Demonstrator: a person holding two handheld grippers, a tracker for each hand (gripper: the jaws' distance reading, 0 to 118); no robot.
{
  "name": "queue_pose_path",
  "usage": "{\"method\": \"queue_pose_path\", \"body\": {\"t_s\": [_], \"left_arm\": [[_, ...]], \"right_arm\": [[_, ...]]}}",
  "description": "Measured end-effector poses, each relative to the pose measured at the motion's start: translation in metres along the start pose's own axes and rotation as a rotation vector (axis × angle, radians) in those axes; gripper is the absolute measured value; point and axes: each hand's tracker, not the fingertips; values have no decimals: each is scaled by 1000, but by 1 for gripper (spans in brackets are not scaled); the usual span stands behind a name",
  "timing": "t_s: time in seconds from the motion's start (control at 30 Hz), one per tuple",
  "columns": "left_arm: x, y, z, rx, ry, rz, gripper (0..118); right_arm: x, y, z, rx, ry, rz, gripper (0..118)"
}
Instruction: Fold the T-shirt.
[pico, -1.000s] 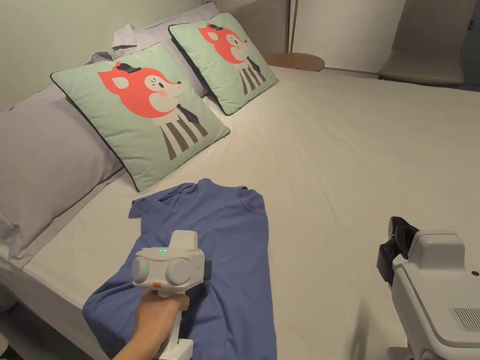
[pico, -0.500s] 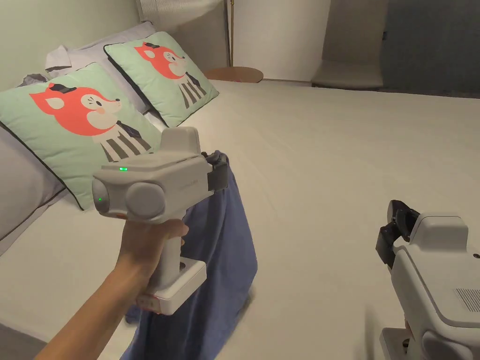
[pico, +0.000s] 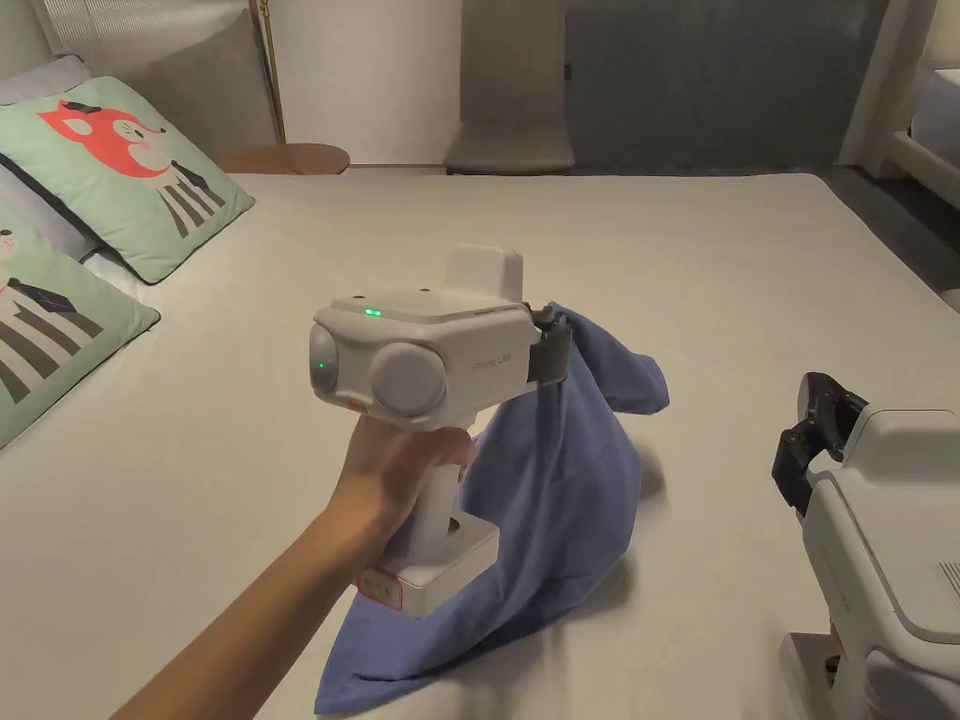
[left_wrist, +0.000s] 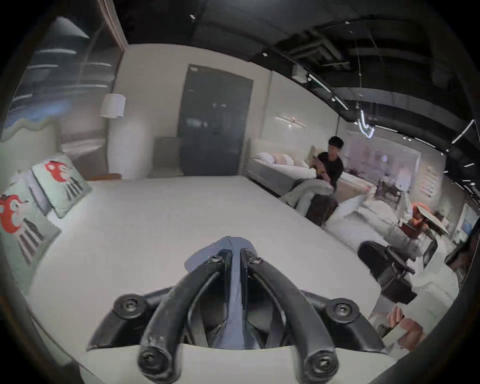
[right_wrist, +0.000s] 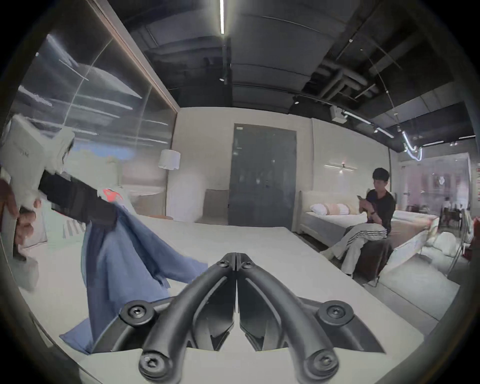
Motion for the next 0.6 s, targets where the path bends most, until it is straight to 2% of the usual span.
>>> {"method": "queue_pose_path", "body": {"t_s": [0.27, 0.47, 0.57, 0.6], "left_arm": [[-5, -110, -91, -375, -5, 39, 3], [-18, -164, -118, -492, 97, 19, 4], [-20, -160, -112, -453, 97, 47, 15], [-16, -154, -105, -429, 96, 76, 39]], "right_arm": [[18, -13, 5, -46, -43, -11, 1], [14, -13, 5, -70, -22, -26, 1], [12, -12, 6, -80, -14, -29, 1], [11, -11, 7, -80, -11, -27, 1]]}}
